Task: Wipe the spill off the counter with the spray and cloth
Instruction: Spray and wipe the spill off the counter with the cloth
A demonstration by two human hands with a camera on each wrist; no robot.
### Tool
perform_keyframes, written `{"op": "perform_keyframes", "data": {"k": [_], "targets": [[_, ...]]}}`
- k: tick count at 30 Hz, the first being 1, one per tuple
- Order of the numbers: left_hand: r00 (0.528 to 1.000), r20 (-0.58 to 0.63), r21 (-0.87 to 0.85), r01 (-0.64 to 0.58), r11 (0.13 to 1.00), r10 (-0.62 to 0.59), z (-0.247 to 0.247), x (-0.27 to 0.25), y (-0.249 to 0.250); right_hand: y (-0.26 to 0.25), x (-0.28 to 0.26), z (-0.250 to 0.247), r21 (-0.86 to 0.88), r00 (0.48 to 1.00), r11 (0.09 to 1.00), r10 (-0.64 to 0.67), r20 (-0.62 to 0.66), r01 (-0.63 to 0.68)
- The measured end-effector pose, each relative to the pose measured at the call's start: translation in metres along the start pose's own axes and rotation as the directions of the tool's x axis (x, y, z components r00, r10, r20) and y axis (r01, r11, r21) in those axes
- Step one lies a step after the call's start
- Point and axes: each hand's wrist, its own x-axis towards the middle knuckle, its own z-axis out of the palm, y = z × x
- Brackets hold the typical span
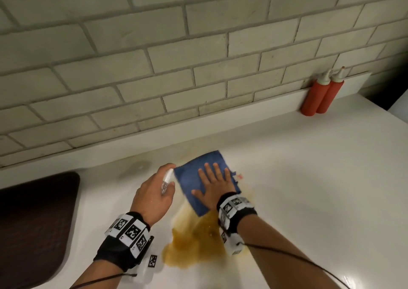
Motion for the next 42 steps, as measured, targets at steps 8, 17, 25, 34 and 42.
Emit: {"op": "perform_keyframes", "data": {"k": [8,17,25,34,42], "targets": [[0.999,0.014,-0.023,0.032,0.999,-0.032,-0.005,-0.022,-0.005,0.079,-0.056,0.005,0.099,0.968,0.963,0.252,-0.013,-0.25],[1.0,-0.029,-0.105,-0.012,0.994,0.009,0.01,-0.078,0.0,0.056,-0.186,0.086,0.095,0.964,0.965,0.252,-0.09,-0.244],[0.997,-0.054,-0.127,-0.068,0.99,0.061,0.011,-0.081,0.014,0.064,-0.135,0.041,0.101,0.962,0.957,0.273,0.016,-0.274],[0.995,-0.065,0.003,-0.074,0.997,0.074,-0.013,-0.042,0.013,0.052,-0.101,0.029,0.077,0.964,0.961,0.266,0.029,-0.267],[0.994,0.007,0.063,-0.11,0.992,0.11,-0.02,0.012,0.006,0.033,-0.113,0.038,0.038,0.969,0.968,0.246,0.02,-0.247]]}}
